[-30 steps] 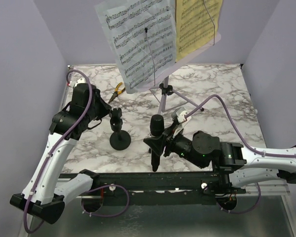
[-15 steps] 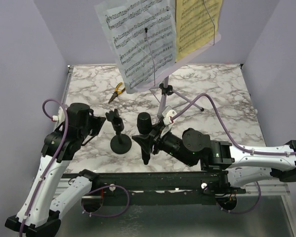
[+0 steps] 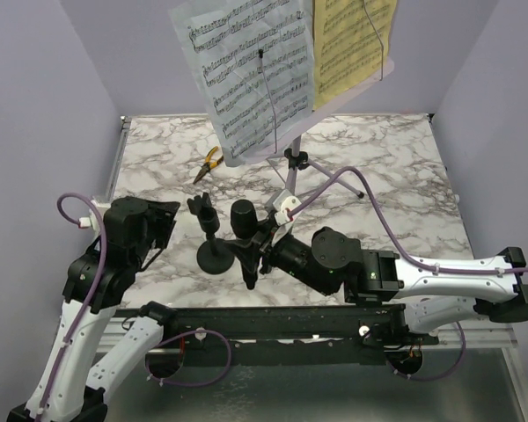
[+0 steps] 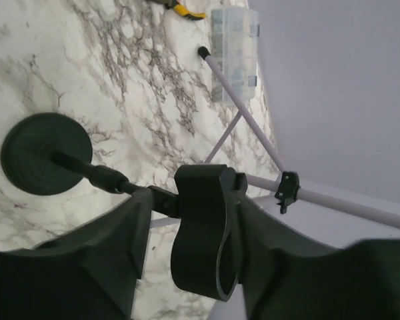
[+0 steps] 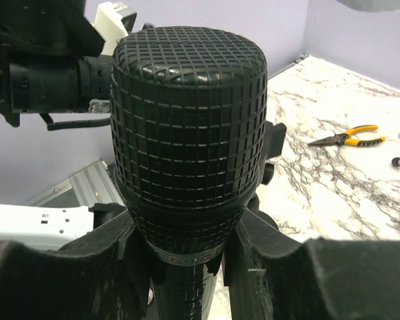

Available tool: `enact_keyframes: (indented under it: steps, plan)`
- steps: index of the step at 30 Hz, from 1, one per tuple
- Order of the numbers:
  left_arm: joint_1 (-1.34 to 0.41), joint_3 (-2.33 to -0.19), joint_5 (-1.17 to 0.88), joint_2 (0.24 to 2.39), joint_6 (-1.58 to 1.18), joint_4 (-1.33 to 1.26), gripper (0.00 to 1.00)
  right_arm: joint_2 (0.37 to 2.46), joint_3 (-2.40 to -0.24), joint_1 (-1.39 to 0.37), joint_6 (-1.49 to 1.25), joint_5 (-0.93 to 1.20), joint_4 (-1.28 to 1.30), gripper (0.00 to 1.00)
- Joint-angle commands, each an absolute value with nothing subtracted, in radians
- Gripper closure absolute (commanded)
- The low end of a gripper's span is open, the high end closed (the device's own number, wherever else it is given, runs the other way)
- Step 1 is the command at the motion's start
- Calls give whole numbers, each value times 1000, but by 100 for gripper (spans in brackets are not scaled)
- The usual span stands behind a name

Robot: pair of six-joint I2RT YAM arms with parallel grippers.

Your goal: Set up the instrument practice props

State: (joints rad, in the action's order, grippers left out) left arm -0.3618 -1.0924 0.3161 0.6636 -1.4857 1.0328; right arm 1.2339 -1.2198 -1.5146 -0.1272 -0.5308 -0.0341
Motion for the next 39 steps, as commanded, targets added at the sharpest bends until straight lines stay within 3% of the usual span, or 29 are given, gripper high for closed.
enact_keyframes:
  steps: [1,6,11,18,24,29,31,33,39]
  plan:
    - [-362,-1069,295,595,-1089,870,36,1265,-1291,-1513,-87,-493,-56,100]
    - [-362,-1027,93,528,-550,695,13,1297,-1348,-1514,-42,-478,-44,100]
    - [-363,-944,151,489,-316,611,1,1323,-1396,-1513,-18,-455,-16,100]
    - [-364,-970,-275,536,-187,593,1,1298,-1365,-1512,-35,-431,-2,100]
    - [-364,-1044,-196,566,-245,634,3,1243,-1314,-1513,-77,-444,35,100]
    - [-364,-1171,-129,704,-342,805,17,1204,-1301,-1513,-100,-443,44,100]
    - [-364,-1220,-62,740,-415,882,30,1190,-1295,-1511,-110,-443,49,100]
    - [-364,-1246,-29,750,-492,941,36,1176,-1283,-1512,-119,-447,50,100]
    - [-364,-1237,-106,704,-687,1019,33,1148,-1256,-1512,-135,-459,48,100]
